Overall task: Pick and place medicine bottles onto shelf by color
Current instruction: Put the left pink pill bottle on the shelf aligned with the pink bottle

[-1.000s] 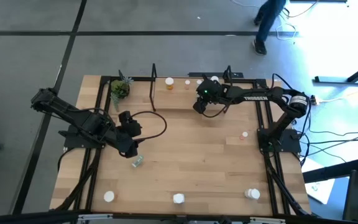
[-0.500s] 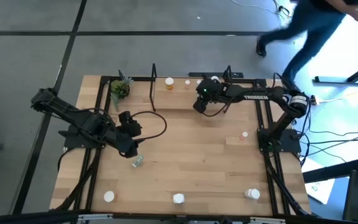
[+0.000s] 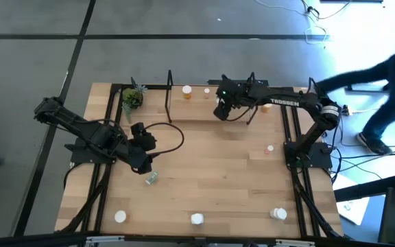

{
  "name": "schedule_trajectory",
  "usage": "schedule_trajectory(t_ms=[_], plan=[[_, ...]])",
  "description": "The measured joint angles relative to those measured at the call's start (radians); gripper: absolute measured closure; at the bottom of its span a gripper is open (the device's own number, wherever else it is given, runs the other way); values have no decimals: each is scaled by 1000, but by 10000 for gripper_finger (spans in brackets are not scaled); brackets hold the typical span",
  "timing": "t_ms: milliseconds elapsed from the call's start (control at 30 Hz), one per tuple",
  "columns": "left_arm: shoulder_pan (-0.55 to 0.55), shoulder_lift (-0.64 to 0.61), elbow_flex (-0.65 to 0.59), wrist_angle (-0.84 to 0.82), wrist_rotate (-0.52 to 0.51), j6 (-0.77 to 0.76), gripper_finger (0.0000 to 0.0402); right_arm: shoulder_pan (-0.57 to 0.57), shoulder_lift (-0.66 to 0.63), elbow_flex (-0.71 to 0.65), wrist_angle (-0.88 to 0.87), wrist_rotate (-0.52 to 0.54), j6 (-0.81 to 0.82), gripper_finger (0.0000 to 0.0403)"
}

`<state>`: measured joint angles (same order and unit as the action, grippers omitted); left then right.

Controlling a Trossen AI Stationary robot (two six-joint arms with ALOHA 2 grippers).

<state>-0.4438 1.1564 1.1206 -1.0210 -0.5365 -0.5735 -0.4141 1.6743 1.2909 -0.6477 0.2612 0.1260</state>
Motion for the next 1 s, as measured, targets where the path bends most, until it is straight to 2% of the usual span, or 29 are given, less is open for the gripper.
schedule_trajectory(t_ms=[133,333,467,700,867,1000], plan=[[0,0,0,0,0,-2,148,45,-24,24,-18,37,-1,216],[0,0,0,-24,3,-55,148,183,-117,26,-40,139,-1,216],[0,0,0,-54,7,-111,148,303,-165,27,-29,138,-34,216],[-22,2,0,-60,7,-163,148,507,-171,27,-19,138,-49,216],[-47,3,0,-77,7,-232,148,619,-173,26,22,138,-22,216],[-65,3,0,-153,8,-320,148,692,-173,26,59,138,-21,216]])
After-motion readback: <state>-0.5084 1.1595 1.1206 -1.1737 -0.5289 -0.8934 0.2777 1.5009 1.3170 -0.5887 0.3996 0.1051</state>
